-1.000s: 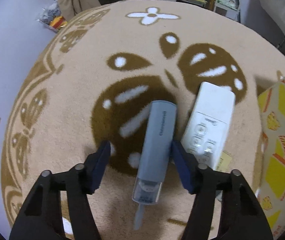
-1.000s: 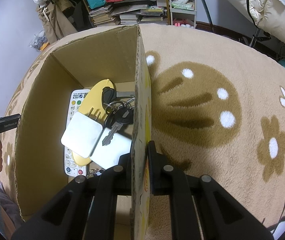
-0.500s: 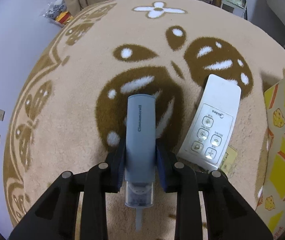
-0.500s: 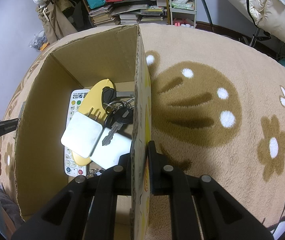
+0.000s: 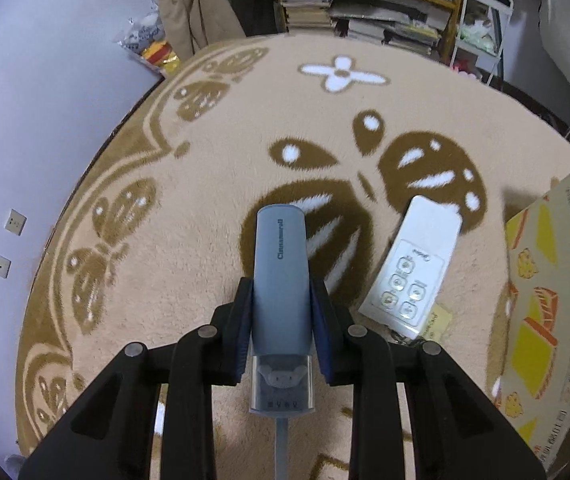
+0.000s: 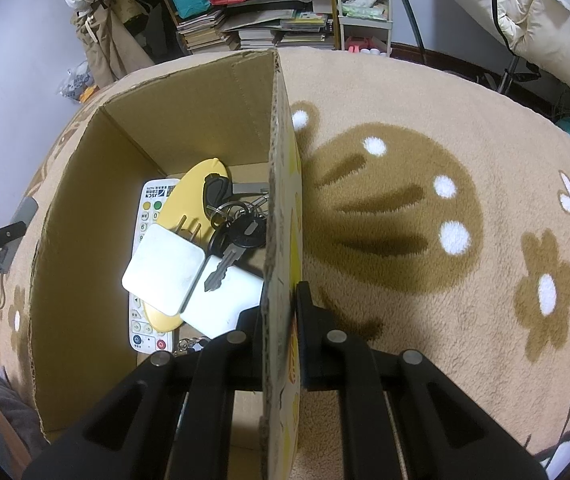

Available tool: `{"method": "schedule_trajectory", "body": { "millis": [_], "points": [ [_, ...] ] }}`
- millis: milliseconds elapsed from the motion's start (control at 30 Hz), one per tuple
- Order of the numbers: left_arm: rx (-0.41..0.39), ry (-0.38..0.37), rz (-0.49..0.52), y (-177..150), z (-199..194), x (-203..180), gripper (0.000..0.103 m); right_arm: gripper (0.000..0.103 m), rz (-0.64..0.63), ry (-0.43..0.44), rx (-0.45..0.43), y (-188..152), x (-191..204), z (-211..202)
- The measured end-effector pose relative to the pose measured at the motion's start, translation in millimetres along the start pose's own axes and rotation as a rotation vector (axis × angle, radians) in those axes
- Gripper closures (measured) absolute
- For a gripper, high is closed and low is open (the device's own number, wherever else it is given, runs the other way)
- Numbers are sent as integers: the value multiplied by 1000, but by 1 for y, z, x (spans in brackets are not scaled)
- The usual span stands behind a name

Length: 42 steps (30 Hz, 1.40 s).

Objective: Organize rigid objects
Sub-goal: 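Carry the blue power bank into the box and release it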

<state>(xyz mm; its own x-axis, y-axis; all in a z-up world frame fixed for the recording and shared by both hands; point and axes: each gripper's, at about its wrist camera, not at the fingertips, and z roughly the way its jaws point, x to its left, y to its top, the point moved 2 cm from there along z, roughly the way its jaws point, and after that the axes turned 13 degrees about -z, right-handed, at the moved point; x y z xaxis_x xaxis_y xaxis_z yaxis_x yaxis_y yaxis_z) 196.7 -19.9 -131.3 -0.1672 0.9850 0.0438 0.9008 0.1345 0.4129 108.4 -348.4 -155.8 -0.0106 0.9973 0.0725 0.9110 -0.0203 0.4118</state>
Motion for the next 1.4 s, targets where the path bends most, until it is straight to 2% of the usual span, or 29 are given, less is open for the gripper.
{"method": "schedule_trajectory", "body": {
  "millis": [200, 433, 567, 667, 767, 867, 1067, 1400],
  "points": [
    [-71, 7, 50, -3, -31, -14, 77, 92, -2, -1, 0, 0, 0, 0],
    [-154, -48, 109, -10, -71, -43, 77, 92, -2, -1, 0, -1, -1, 0],
    [-215, -99, 88, -14, -101, -60, 77, 92, 1, -1, 0, -1, -2, 0],
    [-256, -134, 114, -19, -122, -79, 77, 92, 5, 4, -2, -1, -2, 0],
    [-256, -193, 146, -23, -140, -100, 77, 92, 7, 4, -2, -1, -2, 0],
    [-272, -220, 187, -28, -157, -119, 77, 92, 8, 5, -2, -1, -2, 0],
    [-245, -313, 181, -30, -168, -146, 77, 92, 11, 7, -4, -1, -3, 1],
    [-179, -311, 211, -45, -144, -186, 77, 92, 14, 9, -3, -1, -2, 0]
  ]
}}
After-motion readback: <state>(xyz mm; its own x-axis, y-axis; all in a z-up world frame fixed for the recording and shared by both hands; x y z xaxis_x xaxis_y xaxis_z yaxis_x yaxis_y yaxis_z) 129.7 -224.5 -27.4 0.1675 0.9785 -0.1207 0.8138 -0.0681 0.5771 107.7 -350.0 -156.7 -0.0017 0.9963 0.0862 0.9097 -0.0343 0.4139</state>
